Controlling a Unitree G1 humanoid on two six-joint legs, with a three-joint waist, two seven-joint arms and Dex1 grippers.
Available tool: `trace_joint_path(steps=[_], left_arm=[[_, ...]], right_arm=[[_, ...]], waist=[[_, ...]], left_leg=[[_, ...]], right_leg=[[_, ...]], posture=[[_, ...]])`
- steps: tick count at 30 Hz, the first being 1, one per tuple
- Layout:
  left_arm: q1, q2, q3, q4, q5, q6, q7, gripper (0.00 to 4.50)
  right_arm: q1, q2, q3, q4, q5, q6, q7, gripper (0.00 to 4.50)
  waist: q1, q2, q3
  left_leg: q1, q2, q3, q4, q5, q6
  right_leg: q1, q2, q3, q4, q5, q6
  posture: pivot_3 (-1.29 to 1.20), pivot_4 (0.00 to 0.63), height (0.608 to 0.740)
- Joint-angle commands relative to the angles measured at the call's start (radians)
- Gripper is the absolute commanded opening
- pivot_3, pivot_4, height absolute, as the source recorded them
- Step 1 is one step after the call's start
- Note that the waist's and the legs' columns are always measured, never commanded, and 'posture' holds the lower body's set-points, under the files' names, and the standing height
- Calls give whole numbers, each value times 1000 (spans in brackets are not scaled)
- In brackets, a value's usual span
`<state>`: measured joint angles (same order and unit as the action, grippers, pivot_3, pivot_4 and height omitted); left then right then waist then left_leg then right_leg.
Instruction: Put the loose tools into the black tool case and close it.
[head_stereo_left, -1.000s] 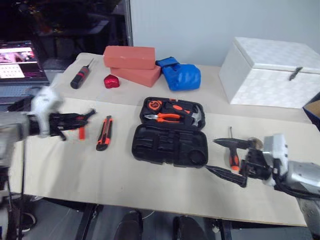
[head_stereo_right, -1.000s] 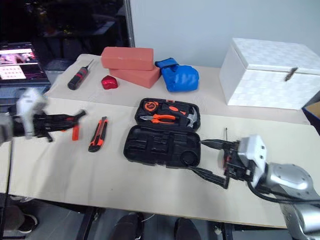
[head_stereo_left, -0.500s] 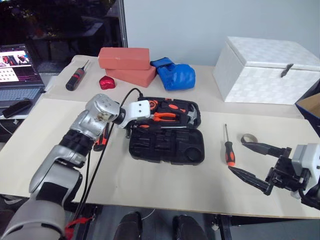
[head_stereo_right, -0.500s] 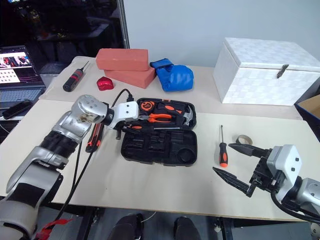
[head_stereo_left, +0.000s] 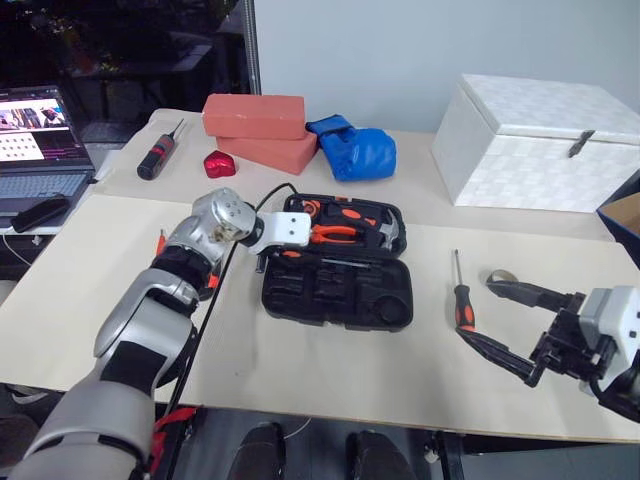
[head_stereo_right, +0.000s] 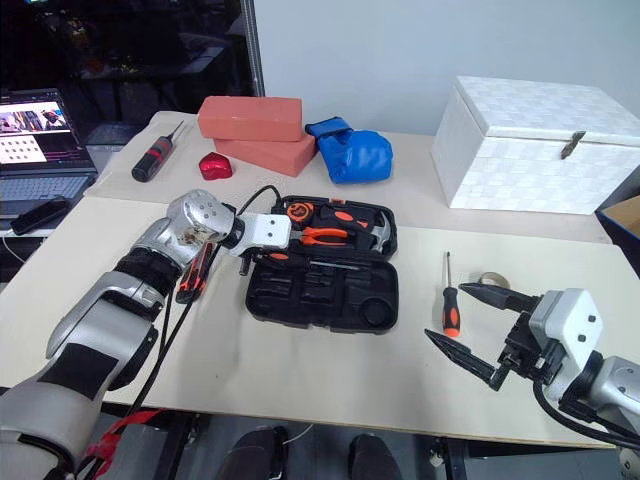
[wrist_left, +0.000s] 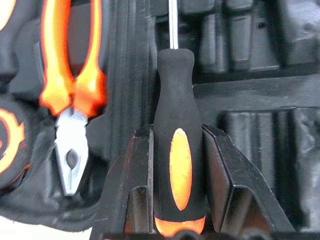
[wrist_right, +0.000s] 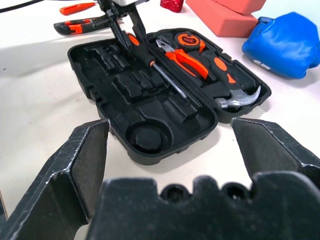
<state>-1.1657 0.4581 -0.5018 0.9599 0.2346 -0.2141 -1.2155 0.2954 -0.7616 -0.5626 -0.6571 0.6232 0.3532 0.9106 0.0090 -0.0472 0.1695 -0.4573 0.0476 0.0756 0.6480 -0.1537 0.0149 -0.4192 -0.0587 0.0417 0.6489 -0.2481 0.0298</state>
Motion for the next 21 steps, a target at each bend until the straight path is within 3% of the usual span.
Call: trace_joint_path(steps=[1, 5, 7, 11, 15, 19, 21], left_arm=[[-30, -10, 11, 22, 27, -23, -6, 872], [-31, -11, 16, 41, 45, -10, 8, 872], [-33, -12, 36, 42, 33, 2, 17, 1907], [-24, 12, 192, -72, -145, 184, -101, 3163], [73, 51, 311, -305, -301, 432, -175, 3163], [290, 18, 480, -734, -563, 660, -104, 3163], [360, 84, 474, -897, -656, 848, -154, 3163]], right_arm=[[-23, -24, -10, -14, 18, 6, -7, 4500], [-31, -27, -2, -7, 15, 5, -4, 4500], [-33, -27, 0, -7, 16, 5, -2, 4500], [-35, -24, -6, -9, 24, 3, 1, 4500], [-45, -2, -6, -4, 9, 32, -73, 4500], [-89, 30, 51, -6, -99, 145, -295, 4500], [-111, 15, 104, -30, -164, 287, -421, 4500]], waist=[[1, 0, 0], [2, 0, 0], [1, 0, 0], [1, 1, -1], [-4, 1, -1], [-15, 4, -2], [-18, 4, -2]], left_leg=[[0, 0, 0, 0, 0, 0], [0, 0, 0, 0, 0, 0], [0, 0, 0, 0, 0, 0], [0, 0, 0, 2, 0, 0], [-1, 1, -1, 3, 0, 1], [-1, 2, -7, 2, -1, 1], [-1, 2, -7, 2, 0, 1]], right_leg=[[0, 0, 0, 0, 0, 0], [0, 0, 0, 0, 0, 0], [0, 0, 0, 0, 0, 0], [1, 0, 0, 1, 1, 1], [0, 0, 0, 0, 2, 1], [0, -1, 0, 2, 2, 1], [-1, -2, 1, 4, 1, 1]], posture=[[0, 150, 740], [0, 150, 740], [0, 150, 740], [0, 150, 740], [0, 150, 740], [0, 150, 740], [0, 150, 740]])
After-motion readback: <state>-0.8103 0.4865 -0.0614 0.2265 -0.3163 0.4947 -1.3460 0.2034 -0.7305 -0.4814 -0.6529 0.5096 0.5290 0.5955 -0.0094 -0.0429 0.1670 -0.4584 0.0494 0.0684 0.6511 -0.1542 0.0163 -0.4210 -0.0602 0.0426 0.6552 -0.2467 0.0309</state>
